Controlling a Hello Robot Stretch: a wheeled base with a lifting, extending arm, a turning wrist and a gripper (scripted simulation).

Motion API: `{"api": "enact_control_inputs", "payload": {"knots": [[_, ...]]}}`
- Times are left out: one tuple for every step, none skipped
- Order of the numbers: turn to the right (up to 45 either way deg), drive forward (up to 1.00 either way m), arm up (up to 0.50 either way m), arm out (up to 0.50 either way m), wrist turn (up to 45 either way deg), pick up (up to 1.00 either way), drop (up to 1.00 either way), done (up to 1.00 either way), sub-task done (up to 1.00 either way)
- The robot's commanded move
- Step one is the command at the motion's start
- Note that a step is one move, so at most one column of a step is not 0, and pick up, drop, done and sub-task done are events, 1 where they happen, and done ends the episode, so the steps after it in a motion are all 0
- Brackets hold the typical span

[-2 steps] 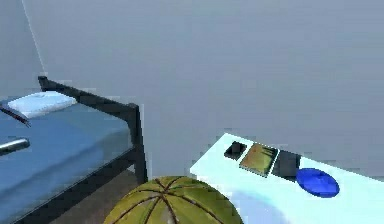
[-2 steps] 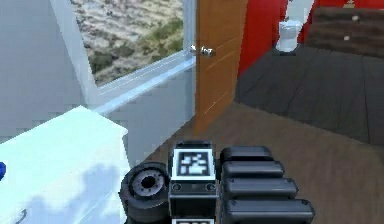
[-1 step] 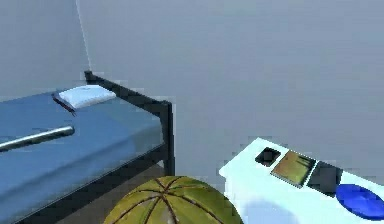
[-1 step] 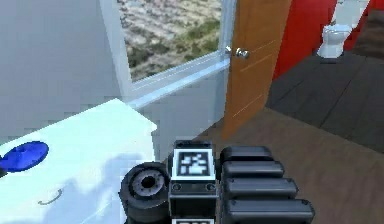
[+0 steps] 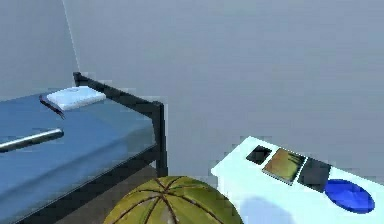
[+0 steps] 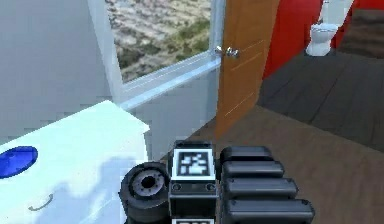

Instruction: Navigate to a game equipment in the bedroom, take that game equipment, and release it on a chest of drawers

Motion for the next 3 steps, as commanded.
{"api": "enact_control_inputs", "payload": {"knots": [[24.0, 0.0, 0.0, 0.0, 0.0, 0.0, 0.0, 0.0, 0.0], [3.0, 0.0, 0.0, 0.0, 0.0, 0.0, 0.0, 0.0, 0.0], [0.0, 0.2, 0.0, 0.0, 0.0, 0.0, 0.0, 0.0, 0.0]]}}
